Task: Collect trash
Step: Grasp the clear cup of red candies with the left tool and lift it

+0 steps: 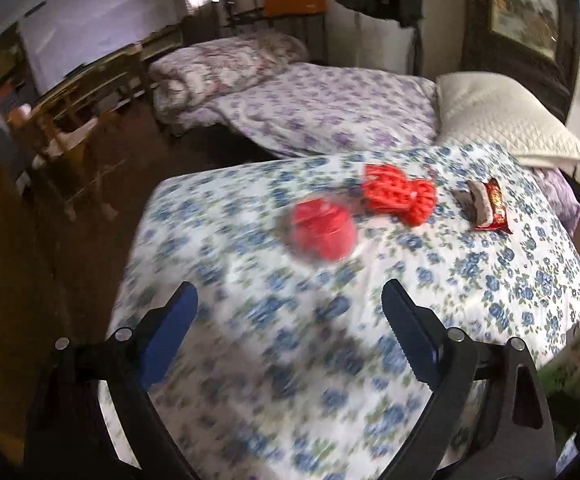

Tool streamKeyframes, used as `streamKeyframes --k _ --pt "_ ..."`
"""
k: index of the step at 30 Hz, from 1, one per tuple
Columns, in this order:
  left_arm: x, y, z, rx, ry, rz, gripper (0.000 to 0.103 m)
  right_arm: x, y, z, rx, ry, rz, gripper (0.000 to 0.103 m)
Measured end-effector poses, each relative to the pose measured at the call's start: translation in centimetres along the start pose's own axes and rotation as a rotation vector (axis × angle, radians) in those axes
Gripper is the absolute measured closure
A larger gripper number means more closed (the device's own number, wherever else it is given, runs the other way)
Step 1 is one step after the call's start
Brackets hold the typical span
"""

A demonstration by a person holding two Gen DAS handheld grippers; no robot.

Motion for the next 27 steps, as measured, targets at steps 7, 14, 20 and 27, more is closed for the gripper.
streamKeyframes --k 7,14,20,27 --pt "-3.6 2.1 -0.6 0.004 -0.026 0.039 0.018 -0.2 0.1 -0.4 -0.006 0.031 0.021 0.083" --pt "-7.4 3.5 -0.9 0.012 -0.05 0.096 0.043 -0.8 0.3 -1.2 -0.032 0.047 0.041 0.083" --pt "-6.8 3.0 -0.9 0.061 -0.093 0.059 0.049 -1.0 0.4 -1.2 -0.026 0.041 0.039 0.083" --pt "-1.3 -0.4 -0.5 0.017 -0.148 0.066 0.049 -0.9 0.5 -0.9 -0.011 0.021 0.032 0.083"
Point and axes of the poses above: each gripper's, at about its wrist camera, not at the fingertips, and x roughly against the way its jaws point, z to its left, y to its top, the point moved 3 cm from there along -x, roughly the way its jaws point, and after that the axes turned 4 degrees about y, right-handed, at the moved point
